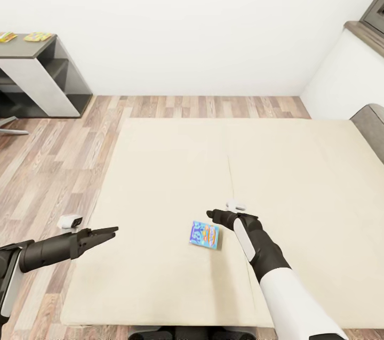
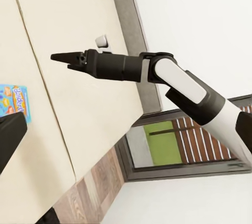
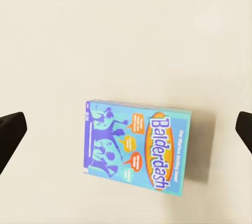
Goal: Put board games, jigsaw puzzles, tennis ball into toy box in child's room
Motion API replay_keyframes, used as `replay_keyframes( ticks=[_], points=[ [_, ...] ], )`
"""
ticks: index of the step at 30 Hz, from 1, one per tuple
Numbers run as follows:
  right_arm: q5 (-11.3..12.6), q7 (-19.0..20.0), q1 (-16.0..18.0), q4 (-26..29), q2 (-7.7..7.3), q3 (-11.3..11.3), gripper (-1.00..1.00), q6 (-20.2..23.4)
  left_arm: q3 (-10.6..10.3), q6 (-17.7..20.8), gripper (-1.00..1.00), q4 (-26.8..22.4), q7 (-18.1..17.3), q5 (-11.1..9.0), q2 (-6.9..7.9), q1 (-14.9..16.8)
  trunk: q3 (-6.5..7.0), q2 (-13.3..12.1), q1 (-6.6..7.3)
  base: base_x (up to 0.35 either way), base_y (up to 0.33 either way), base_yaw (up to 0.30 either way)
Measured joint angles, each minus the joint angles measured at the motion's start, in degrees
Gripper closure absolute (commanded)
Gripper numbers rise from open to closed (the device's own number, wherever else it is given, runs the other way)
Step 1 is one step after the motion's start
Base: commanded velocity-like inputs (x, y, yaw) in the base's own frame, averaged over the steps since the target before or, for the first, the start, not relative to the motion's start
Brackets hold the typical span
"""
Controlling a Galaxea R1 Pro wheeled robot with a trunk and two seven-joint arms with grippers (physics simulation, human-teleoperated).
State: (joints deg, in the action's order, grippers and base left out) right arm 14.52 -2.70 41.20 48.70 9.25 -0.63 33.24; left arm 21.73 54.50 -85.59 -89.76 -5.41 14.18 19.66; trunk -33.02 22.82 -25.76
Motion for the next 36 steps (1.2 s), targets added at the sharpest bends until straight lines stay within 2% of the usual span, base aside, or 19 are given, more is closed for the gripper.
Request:
replay_keyframes(
  ticks=[12, 36],
  points=[
    [0.0, 0.0, 0.0, 0.0, 0.09, 0.0, -1.0, 0.0, 1.6, 0.0, -1.0, 0.0, 0.0, -0.1, 0.29, 0.0, -1.13, 0.0, 0.0, 0.0, 0.0, 0.0],
    [0.0, 0.0, 0.0, 0.0, 0.14, 0.0, -1.0, 0.0, 2.1, 0.0, -1.0, 0.0, 0.0, -0.1, 0.31, 0.0, -3.4, 0.0, 0.0, 0.0, 0.0, 0.0]
  ],
)
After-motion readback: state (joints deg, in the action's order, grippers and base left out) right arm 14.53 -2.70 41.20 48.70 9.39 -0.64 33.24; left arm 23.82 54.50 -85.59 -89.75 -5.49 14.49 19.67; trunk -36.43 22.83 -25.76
